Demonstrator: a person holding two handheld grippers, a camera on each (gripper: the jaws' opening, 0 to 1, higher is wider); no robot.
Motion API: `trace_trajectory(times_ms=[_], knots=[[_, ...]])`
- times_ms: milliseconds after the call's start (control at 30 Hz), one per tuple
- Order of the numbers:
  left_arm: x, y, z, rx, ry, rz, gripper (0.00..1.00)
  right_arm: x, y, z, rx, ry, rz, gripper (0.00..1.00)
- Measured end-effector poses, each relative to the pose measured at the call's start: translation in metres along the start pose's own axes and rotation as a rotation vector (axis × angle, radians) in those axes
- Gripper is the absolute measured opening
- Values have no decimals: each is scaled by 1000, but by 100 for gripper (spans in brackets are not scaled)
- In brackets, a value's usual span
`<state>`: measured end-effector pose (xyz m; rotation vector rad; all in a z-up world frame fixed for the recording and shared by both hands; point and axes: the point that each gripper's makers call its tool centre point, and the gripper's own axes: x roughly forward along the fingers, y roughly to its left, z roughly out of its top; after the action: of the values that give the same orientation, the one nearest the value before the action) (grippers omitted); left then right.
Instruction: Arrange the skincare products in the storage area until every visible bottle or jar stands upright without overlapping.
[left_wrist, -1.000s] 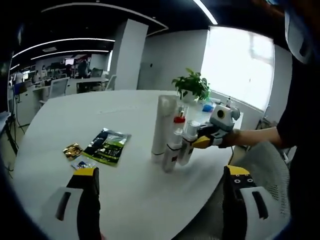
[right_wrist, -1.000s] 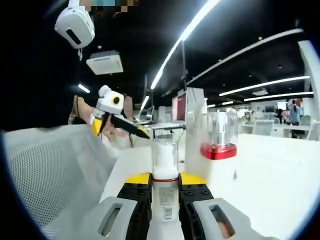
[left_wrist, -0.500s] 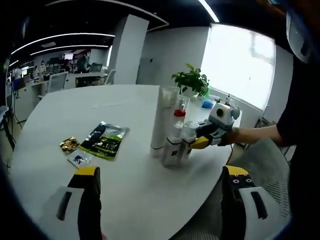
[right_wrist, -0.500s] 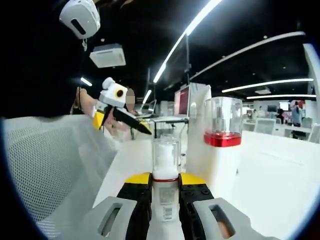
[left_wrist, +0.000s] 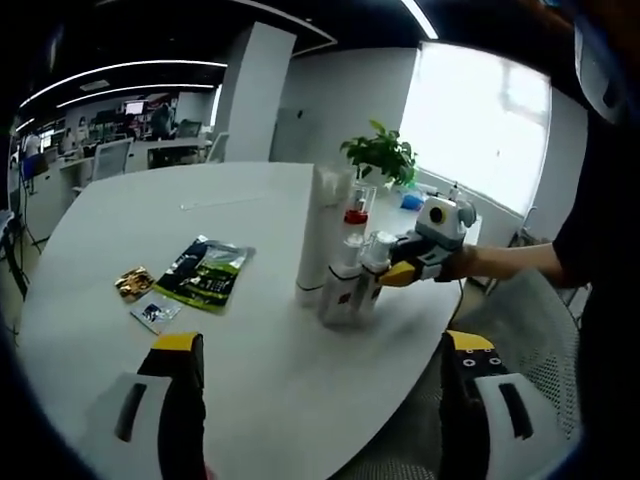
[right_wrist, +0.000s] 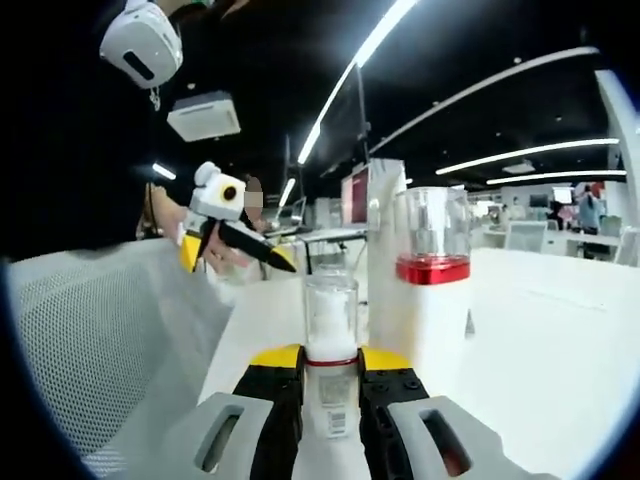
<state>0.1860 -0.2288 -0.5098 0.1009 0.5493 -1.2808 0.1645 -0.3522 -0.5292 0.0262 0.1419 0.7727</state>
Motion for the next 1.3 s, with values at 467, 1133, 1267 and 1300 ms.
trace_trajectory(times_ms=[467,1133,1267,1300], knots=[[-1,1,0,-10,14,-4,90,2,1,-18,40,77,-24,18],[-6,-4,0,-28,14,-10,89,-6,-3,-64,100,181,-129,12],[-7,-2,0,-32,14,-7,89,-7,-6,-66,101,182,-128,12],[-7,-2,0,-34,13,-7,89,-7,-8,-66,101,183,-128,12]])
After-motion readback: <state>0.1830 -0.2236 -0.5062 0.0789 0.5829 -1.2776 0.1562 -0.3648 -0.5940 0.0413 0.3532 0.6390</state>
